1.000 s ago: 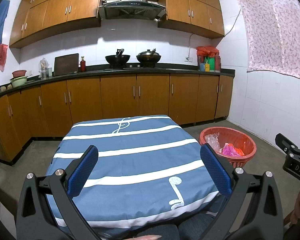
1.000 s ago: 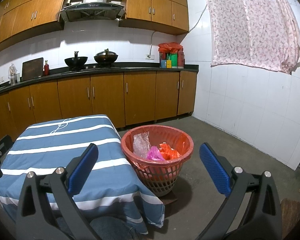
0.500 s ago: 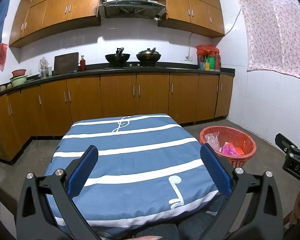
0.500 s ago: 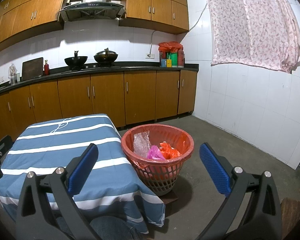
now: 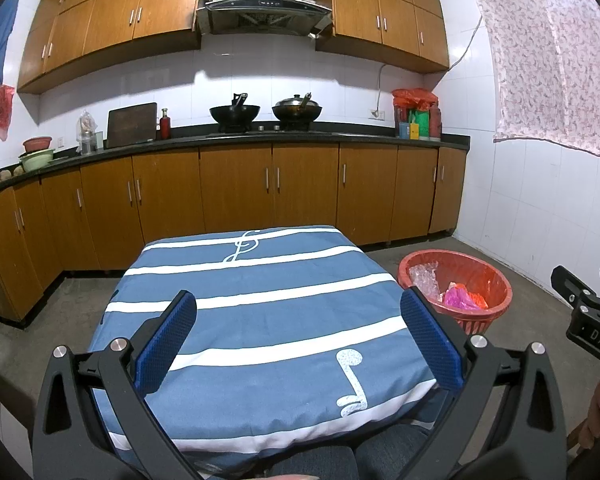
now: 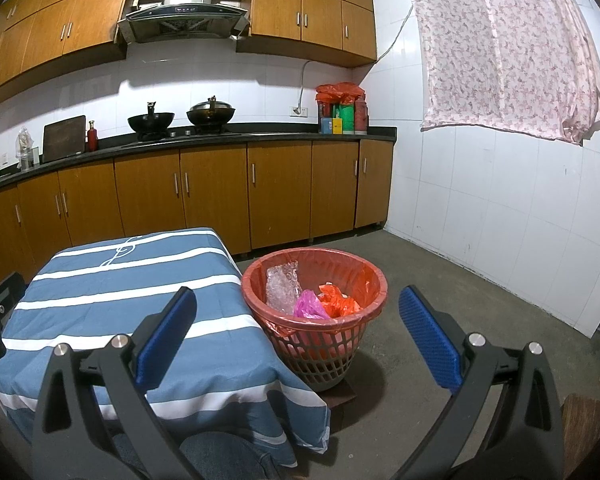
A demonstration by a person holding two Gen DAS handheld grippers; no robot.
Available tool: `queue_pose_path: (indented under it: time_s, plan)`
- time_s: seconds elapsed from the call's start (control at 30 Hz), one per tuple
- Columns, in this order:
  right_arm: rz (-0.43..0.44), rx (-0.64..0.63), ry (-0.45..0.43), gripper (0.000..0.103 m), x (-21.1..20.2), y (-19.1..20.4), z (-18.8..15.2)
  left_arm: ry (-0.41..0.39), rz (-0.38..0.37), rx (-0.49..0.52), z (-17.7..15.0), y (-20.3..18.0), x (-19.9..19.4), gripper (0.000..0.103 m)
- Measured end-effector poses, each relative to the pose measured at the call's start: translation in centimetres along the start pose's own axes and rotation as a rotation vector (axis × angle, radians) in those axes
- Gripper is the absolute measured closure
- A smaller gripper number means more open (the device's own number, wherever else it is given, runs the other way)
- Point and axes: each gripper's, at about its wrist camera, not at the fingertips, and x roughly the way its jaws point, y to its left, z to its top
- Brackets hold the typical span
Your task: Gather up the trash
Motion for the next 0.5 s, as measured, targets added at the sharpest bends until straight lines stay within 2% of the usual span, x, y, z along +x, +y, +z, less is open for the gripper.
queue_pose_path:
  time_s: [0.5]
  plan:
    - [-0.001, 0.004, 0.003, 0.004, 0.08, 0.09, -0.39, 0.014, -0.001, -0.008, -0.27, 0.35, 0.31, 0.002]
